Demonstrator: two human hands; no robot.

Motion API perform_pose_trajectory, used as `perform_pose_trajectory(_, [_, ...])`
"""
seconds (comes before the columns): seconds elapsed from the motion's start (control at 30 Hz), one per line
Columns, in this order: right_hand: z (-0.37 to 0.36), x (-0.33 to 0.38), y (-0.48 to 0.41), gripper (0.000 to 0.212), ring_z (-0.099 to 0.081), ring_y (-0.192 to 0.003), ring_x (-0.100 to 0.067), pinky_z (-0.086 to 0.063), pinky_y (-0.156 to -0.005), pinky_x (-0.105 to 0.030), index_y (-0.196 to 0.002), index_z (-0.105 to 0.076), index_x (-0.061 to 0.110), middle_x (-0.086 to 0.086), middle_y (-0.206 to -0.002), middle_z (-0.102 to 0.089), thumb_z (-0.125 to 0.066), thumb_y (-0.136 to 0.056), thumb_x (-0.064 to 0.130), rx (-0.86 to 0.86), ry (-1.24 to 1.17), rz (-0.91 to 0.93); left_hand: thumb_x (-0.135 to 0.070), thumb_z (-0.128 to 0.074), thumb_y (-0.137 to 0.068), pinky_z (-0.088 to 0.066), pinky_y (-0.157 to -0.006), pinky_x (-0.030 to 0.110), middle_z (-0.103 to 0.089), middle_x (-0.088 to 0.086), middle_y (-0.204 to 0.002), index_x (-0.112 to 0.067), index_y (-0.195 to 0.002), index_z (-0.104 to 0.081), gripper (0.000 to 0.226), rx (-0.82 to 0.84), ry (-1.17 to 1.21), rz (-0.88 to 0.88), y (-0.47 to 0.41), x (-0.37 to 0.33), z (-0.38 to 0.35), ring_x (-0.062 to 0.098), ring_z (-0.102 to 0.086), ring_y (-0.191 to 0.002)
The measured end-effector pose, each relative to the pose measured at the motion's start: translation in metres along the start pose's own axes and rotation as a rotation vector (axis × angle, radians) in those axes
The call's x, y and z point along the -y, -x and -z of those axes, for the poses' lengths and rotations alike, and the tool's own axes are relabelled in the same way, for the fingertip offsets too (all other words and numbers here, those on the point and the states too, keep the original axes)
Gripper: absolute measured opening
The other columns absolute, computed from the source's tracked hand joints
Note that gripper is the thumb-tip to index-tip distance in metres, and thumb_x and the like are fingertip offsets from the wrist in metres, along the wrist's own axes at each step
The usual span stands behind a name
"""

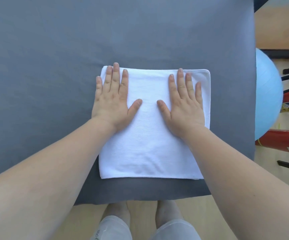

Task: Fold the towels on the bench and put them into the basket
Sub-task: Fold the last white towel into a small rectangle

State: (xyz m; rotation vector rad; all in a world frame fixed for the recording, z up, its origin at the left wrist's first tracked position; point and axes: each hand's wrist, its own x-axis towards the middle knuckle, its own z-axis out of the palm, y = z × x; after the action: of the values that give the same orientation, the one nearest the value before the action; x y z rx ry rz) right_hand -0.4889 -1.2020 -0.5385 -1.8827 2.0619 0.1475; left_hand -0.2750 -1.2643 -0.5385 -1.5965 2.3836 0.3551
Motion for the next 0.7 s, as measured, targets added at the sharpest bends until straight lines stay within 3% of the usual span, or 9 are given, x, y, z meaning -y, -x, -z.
perform_pose_trajectory(0.1, [0.008, -0.004, -0.01, 0.065, 0.01, -0.155, -0.022, 0.009, -0.125, -0.047, -0.161, -0.004, 0.022, -0.001, -0.169, 0.006, -0.019, -0.105, 0.049, -0.029, -0.017, 0.008, -0.058, -0.019, -0.1, 0.007, -0.123, 0.051, 0.009, 0.011, -0.167, -0.012, -0.159, 0.003, 0.078, -0.017, 0.016, -0.014, -0.003, 0.002, 0.008, 0.027, 0.011, -0.153])
perform_pose_trajectory(0.17, [0.016, -0.012, -0.02, 0.052, -0.012, -0.154, -0.029, 0.0, -0.126, -0.047, -0.158, -0.027, 0.021, -0.005, -0.165, -0.022, -0.031, -0.107, 0.032, -0.135, -0.052, 0.04, -0.045, -0.031, -0.102, -0.003, -0.123, 0.048, -0.016, 0.012, -0.164, -0.012, -0.158, -0.018, 0.066, -0.094, 0.031, -0.026, -0.01, 0.006, 0.019, 0.03, -0.011, -0.151])
perform_pose_trajectory(0.27, [0.031, -0.025, -0.04, 0.046, -0.044, -0.128, -0.036, -0.018, -0.122, -0.048, -0.142, -0.052, 0.017, -0.008, -0.132, -0.055, -0.044, -0.097, 0.011, -0.266, -0.039, 0.048, -0.027, -0.045, -0.097, -0.022, -0.106, 0.044, -0.05, 0.011, -0.129, -0.012, -0.136, -0.053, 0.042, -0.204, -0.004, -0.062, -0.029, 0.011, 0.036, 0.034, -0.04, -0.122])
perform_pose_trajectory(0.33, [0.041, -0.028, -0.049, 0.041, -0.046, -0.114, -0.034, -0.03, -0.108, -0.043, -0.133, -0.054, 0.019, -0.007, -0.119, -0.055, -0.045, -0.094, 0.012, -0.204, -0.015, 0.012, -0.025, -0.048, -0.094, -0.029, -0.095, 0.043, -0.054, 0.008, -0.113, -0.014, -0.119, -0.06, 0.03, -0.183, -0.045, -0.048, -0.041, 0.012, 0.046, 0.032, -0.045, -0.108])
perform_pose_trajectory(0.4, [0.05, -0.03, -0.055, 0.03, -0.045, -0.107, -0.031, -0.031, -0.092, -0.039, -0.124, -0.054, 0.02, -0.005, -0.112, -0.055, -0.044, -0.096, 0.017, -0.101, 0.022, 0.01, -0.027, -0.05, -0.091, -0.033, -0.091, 0.041, -0.056, 0.006, -0.109, -0.018, -0.114, -0.059, 0.026, -0.114, 0.005, -0.018, -0.049, 0.012, 0.054, 0.03, -0.046, -0.105])
perform_pose_trajectory(0.57, [0.073, -0.039, -0.063, 0.021, -0.046, -0.105, -0.03, -0.032, -0.086, -0.041, -0.114, -0.052, 0.016, -0.005, -0.107, -0.052, -0.048, -0.096, 0.025, 0.107, 0.172, 0.05, -0.027, -0.059, -0.085, -0.036, -0.083, 0.038, -0.051, 0.003, -0.102, -0.022, -0.1, -0.057, 0.016, 0.062, 0.067, 0.0, -0.064, 0.015, 0.073, 0.029, -0.047, -0.103])
perform_pose_trajectory(0.7, [0.08, -0.041, -0.062, 0.013, -0.035, -0.093, -0.025, -0.029, -0.078, -0.036, -0.093, -0.053, 0.024, 0.001, -0.099, -0.041, -0.059, -0.083, 0.022, 0.127, 0.22, 0.078, -0.02, -0.06, -0.083, -0.037, -0.082, 0.037, -0.054, -0.002, -0.093, -0.024, -0.089, -0.055, 0.008, 0.107, 0.129, 0.041, -0.067, 0.019, 0.079, 0.026, -0.046, -0.095])
